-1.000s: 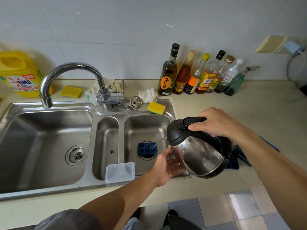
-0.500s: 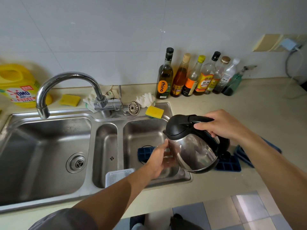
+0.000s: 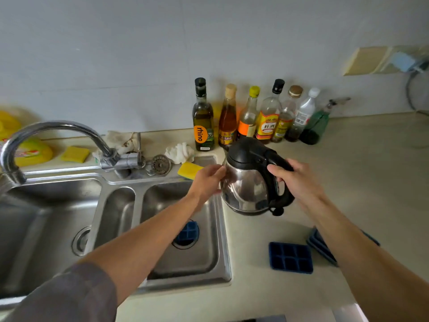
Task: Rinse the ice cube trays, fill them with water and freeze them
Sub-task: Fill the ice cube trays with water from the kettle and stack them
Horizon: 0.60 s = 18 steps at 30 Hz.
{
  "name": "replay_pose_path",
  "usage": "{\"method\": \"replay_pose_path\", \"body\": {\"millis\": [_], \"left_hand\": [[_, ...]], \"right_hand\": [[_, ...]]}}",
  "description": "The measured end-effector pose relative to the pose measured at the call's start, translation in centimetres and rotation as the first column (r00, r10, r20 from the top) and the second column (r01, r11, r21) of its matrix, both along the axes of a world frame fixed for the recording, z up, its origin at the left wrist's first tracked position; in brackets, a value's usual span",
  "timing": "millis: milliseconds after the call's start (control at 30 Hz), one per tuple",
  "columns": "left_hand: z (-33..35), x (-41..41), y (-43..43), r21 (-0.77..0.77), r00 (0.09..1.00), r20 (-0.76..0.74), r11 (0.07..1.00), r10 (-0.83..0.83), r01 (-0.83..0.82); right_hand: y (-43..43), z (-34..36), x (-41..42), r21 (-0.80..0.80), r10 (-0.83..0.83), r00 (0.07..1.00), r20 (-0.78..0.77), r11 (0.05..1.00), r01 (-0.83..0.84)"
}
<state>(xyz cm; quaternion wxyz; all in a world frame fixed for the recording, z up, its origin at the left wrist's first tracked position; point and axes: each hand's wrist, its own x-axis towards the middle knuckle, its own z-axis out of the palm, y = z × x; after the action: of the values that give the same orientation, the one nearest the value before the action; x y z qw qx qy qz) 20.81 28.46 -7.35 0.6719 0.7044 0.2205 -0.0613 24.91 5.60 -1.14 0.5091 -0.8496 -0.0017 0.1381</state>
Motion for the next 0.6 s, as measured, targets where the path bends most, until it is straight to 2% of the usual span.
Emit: {"method": "replay_pose_path", "body": {"millis": [133, 267, 400, 467, 533, 600], "left_hand": [[-0.1, 3.3, -2.3, 0.128, 0.999, 0.029, 0.991, -0.041, 0.037], [-0.1, 4.8, -4.2, 0.164, 0.998, -0.019, 0.984, -0.061, 0.063], [0.1, 4.7, -4.6, 0.240, 0.991, -0.009, 0.962, -0.132, 0.130], [0.3, 4.2, -3.9, 0.269, 0.985, -0.017, 0.948, -0.173, 0.171], [0.2, 3.0, -2.5, 0.299, 0.980, -0.086, 0.934, -0.180, 0.197], [-0.2, 0.7, -0.2, 0.393, 0.975, -0.142, 0.894, -0.173, 0.216]], "right_hand": [[-2.7, -1.7, 2.3, 0.052, -0.022, 1.000, 0.009, 0.998, 0.022], [-4.5, -3.3, 3.3, 0.041, -0.019, 1.000, -0.019, 0.999, 0.020], [-4.6, -3.5, 2.7, -0.069, -0.011, 1.000, 0.029, 0.998, 0.013], [-4.3, -3.1, 1.8, -0.221, -0.001, 0.989, 0.146, 0.975, 0.033], [-3.5, -2.5, 0.3, -0.381, 0.032, 0.933, 0.358, 0.917, 0.115], [-1.8, -1.7, -1.6, -0.356, 0.079, 0.847, 0.526, 0.925, 0.135]]}}
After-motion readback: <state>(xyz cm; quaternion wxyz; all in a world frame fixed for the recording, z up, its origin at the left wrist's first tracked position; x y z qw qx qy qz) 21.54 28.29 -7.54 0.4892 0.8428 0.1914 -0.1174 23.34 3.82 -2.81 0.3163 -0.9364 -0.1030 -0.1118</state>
